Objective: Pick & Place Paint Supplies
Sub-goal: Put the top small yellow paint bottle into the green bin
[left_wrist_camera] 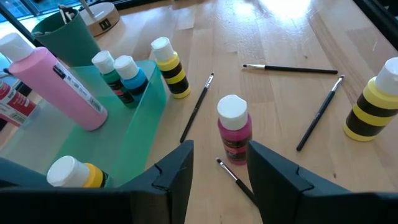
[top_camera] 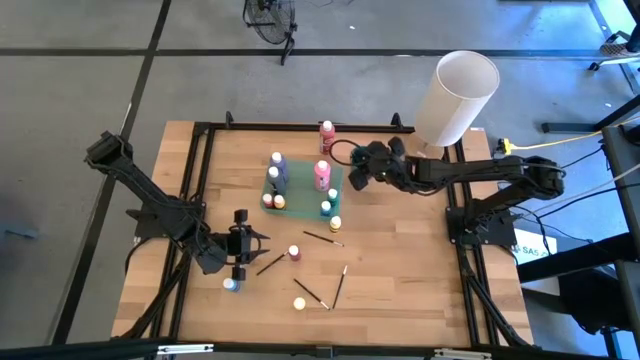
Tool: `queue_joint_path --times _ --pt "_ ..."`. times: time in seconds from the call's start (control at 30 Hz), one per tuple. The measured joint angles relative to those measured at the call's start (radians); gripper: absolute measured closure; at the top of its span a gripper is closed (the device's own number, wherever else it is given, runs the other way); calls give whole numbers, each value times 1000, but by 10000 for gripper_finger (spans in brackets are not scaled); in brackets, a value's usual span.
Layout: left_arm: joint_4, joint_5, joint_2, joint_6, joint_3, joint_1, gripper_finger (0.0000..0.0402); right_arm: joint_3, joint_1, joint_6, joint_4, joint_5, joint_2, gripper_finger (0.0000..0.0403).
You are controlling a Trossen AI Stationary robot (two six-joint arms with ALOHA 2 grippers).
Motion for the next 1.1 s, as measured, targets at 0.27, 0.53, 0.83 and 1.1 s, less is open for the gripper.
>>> queue_joint_path --times 0.27,0.53,0.83,1.1 --pt "-6 2 0 16 1 -2 258 89 97 -64 9 29 -2 233" --pt "-67 106 0 -29 1 -2 258 126 340 -137 11 -95 -2 234" --pt "-82 111 0 -44 1 -2 258 133 589 -131 64 -338 -2 234" --pt "-80 111 0 -55 1 -2 258 133 666 -115 72 -340 -1 234"
